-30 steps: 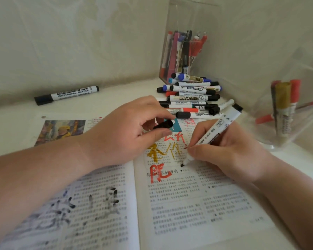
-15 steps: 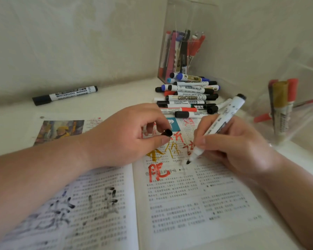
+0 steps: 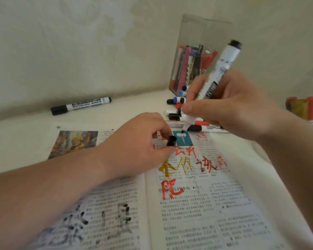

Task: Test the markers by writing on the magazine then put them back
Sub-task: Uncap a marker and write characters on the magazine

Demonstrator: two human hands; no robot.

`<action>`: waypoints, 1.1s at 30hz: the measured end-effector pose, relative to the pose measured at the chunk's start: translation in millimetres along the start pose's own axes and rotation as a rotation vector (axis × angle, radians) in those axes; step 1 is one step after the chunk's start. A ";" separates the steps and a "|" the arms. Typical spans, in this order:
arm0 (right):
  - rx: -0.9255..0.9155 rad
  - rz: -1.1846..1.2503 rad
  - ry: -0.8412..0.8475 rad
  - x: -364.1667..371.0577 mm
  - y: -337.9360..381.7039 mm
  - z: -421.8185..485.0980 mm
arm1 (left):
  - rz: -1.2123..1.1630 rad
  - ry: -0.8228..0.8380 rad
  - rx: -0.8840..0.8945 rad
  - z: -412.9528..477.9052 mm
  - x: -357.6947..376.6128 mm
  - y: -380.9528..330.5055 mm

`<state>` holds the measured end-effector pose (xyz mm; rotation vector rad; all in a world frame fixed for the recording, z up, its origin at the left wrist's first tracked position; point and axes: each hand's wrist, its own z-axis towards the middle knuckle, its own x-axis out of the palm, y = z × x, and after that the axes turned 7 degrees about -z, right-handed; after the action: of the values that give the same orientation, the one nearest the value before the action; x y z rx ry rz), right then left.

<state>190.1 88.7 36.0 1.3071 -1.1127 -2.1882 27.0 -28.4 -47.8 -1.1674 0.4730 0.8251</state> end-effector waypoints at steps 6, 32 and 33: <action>0.003 -0.037 -0.143 25.0 -37.0 8.1 | -0.003 -0.023 -0.019 2.4 -0.6 4.5; -0.081 -0.136 -0.112 28.6 -42.6 -0.8 | -0.121 -0.029 -0.056 3.7 -0.6 1.2; -0.084 -0.161 -0.107 28.6 -41.7 -1.5 | -0.120 -0.034 -0.052 3.5 -0.4 1.5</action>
<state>180.5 95.8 -13.1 1.2973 -0.9720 -2.4196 25.3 -25.0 -47.2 -1.2156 0.3520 0.7563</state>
